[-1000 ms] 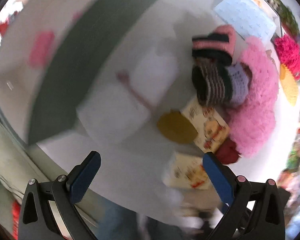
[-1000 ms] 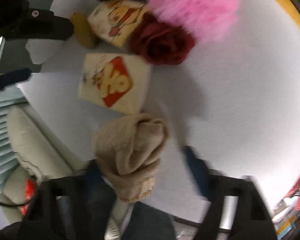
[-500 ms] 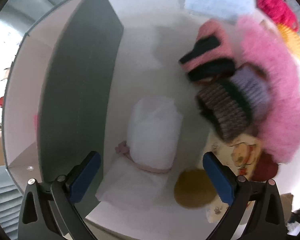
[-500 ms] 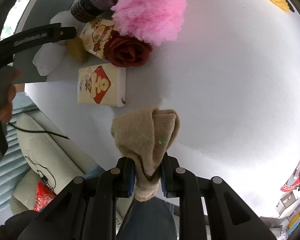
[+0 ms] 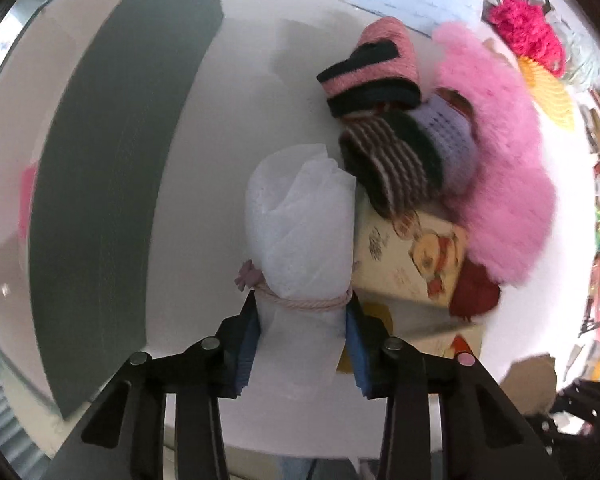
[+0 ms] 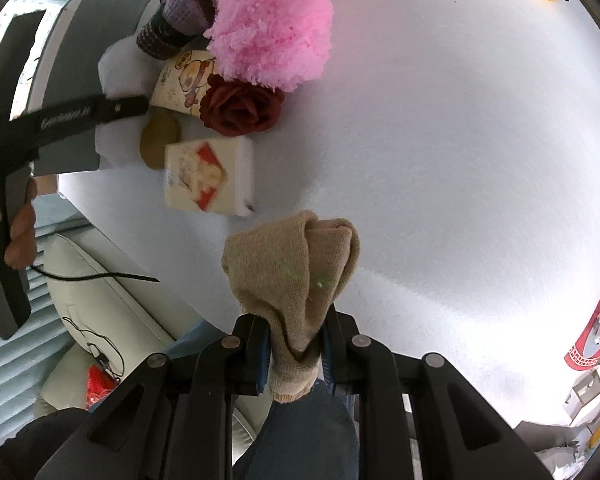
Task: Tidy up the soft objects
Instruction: 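Carry the white bundle and beige sock over the box with both tools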
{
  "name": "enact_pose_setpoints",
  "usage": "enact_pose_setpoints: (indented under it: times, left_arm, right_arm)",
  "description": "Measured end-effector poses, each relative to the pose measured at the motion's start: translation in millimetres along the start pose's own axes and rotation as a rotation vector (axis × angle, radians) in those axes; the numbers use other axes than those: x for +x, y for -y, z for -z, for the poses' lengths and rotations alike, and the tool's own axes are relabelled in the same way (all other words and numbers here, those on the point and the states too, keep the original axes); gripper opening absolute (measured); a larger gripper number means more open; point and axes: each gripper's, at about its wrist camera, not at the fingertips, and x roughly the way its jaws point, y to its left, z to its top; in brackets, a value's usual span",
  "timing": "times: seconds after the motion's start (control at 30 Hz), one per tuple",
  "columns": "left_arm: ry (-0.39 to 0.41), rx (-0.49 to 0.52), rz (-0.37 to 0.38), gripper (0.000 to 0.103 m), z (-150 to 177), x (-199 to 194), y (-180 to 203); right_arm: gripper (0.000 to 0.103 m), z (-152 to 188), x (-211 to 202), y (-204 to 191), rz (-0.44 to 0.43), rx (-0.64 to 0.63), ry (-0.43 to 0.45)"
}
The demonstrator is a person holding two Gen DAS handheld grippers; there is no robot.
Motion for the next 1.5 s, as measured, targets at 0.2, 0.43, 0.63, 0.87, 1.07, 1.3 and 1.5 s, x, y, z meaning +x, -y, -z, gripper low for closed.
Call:
enact_pose_setpoints:
  times: [0.2,0.43,0.63,0.87,1.07,1.3,1.5]
  left_arm:
    - [0.028,-0.006,0.031,0.041,28,-35,13]
    - [0.105,0.064,0.017,0.041,54,-85,47]
    - [0.165,0.091,0.006,0.041,75,-86,17]
    - [0.228,0.050,0.016,0.041,82,-110,1]
    - [0.284,0.004,-0.005,0.041,85,-123,-10]
    - [0.334,-0.057,-0.060,0.041,88,-140,-35]
    - [0.359,-0.110,-0.067,0.041,78,-150,-71]
  right_arm:
    - [0.022,0,-21,2,0.000,-0.006,0.040]
    - [0.022,1,-45,-4,0.007,-0.031,0.080]
    - [0.022,-1,-65,-13,0.015,-0.061,0.113]
    - [0.022,-5,-88,-30,0.029,-0.119,0.157]
    - [0.022,-9,-101,-44,0.035,-0.160,0.184]
    - [0.022,-17,-111,-63,0.032,-0.208,0.213]
    - [0.022,-27,-115,-86,0.037,-0.239,0.237]
